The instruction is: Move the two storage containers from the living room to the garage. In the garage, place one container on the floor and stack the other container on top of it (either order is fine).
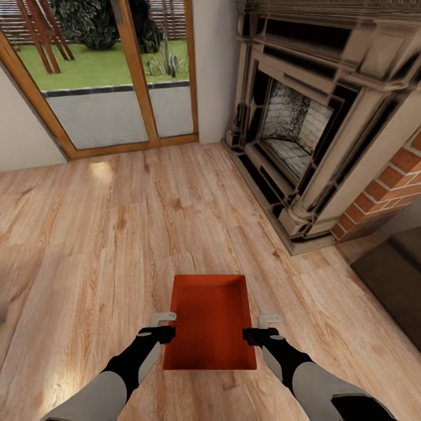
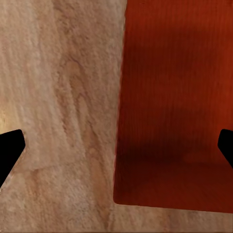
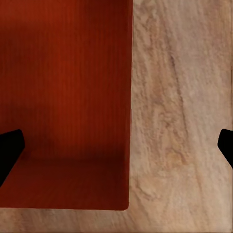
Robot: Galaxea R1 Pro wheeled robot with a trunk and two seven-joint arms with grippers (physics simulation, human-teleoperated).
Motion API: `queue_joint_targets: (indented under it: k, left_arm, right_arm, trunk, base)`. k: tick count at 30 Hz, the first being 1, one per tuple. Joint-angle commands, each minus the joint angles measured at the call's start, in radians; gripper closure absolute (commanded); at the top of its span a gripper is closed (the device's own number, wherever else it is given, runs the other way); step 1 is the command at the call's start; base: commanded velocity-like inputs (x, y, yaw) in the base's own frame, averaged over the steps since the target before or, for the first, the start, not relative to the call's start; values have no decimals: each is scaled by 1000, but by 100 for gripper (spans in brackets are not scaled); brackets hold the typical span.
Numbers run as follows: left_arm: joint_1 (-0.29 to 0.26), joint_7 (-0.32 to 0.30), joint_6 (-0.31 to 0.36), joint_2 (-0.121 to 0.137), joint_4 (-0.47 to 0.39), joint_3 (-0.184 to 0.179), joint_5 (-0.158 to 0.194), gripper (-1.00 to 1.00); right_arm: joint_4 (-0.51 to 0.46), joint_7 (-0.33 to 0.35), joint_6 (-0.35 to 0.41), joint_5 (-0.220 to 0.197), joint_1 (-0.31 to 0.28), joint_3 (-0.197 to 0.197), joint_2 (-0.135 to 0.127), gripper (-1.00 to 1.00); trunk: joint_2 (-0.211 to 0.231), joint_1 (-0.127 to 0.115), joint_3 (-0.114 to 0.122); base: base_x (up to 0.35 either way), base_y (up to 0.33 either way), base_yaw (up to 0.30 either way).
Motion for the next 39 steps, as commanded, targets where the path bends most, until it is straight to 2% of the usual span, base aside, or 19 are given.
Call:
queue_joint_targets:
  k: [1,14,39]
  left_arm:
    - [0,7,5,5,-2,-9,12,-100]
    - [0,8,5,2,-1,-10,14,-100]
    - [0,8,6,3,-1,-9,14,-100]
  right_arm:
    - [3,-5,-2,2,0,1,2,-100]
    - [2,-7,-6,2,0,1,5,-100]
    - [2,-8,-6,2,0,1,6,-100]
  trunk:
    - [0,0,-1]
    - [0,0,-1]
    - [-175,96,-79]
  base:
    - [0,0,0]
    - [0,0,0]
    - [0,0,0]
